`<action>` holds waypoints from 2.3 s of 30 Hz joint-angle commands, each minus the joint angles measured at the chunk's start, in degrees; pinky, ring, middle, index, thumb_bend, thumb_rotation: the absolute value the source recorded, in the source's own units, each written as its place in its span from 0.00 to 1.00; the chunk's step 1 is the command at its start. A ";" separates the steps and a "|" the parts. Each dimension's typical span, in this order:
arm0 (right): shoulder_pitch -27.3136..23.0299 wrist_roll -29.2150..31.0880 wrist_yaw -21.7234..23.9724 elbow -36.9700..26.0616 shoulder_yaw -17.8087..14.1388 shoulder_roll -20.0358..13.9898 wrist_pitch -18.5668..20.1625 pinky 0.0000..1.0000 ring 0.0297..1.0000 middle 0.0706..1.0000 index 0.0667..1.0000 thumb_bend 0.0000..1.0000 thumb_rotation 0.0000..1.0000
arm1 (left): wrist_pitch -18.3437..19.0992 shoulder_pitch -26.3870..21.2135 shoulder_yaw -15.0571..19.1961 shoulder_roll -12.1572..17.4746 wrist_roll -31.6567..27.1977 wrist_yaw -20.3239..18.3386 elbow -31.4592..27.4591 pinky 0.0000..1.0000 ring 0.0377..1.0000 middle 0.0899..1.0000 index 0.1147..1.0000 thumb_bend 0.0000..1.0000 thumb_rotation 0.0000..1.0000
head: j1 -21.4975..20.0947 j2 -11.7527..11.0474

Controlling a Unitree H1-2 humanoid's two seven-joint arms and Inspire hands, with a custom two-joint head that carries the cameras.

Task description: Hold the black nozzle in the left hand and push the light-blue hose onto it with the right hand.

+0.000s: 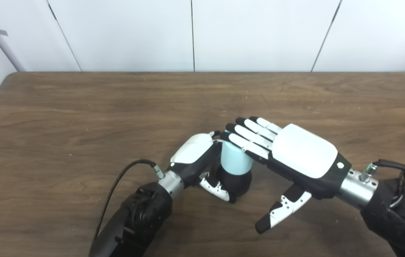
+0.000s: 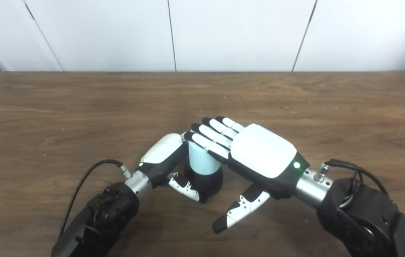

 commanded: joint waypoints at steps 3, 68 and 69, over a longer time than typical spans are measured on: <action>-0.25 0.94 5.70 0.52 0.59 -2.32 1.55 1.00 1.00 1.00 1.00 0.66 1.00 | 1.92 0.74 -0.40 1.68 0.32 -3.37 2.16 1.00 0.70 0.46 0.41 0.52 0.00 | 0.08 0.03; -15.00 1.53 10.06 -5.49 -9.62 4.42 10.08 1.00 0.94 0.94 0.97 0.63 0.99 | 8.91 -5.74 9.26 6.16 -3.27 -14.03 -9.57 0.91 0.87 0.83 0.80 0.99 0.18 | 0.15 -0.54; -15.01 1.62 10.02 -5.45 -9.66 4.32 10.17 1.00 0.94 0.94 0.97 0.63 0.99 | 9.73 -6.03 9.99 6.58 -4.04 -14.70 -10.34 0.89 0.87 0.83 0.80 0.99 0.18 | 0.15 -0.54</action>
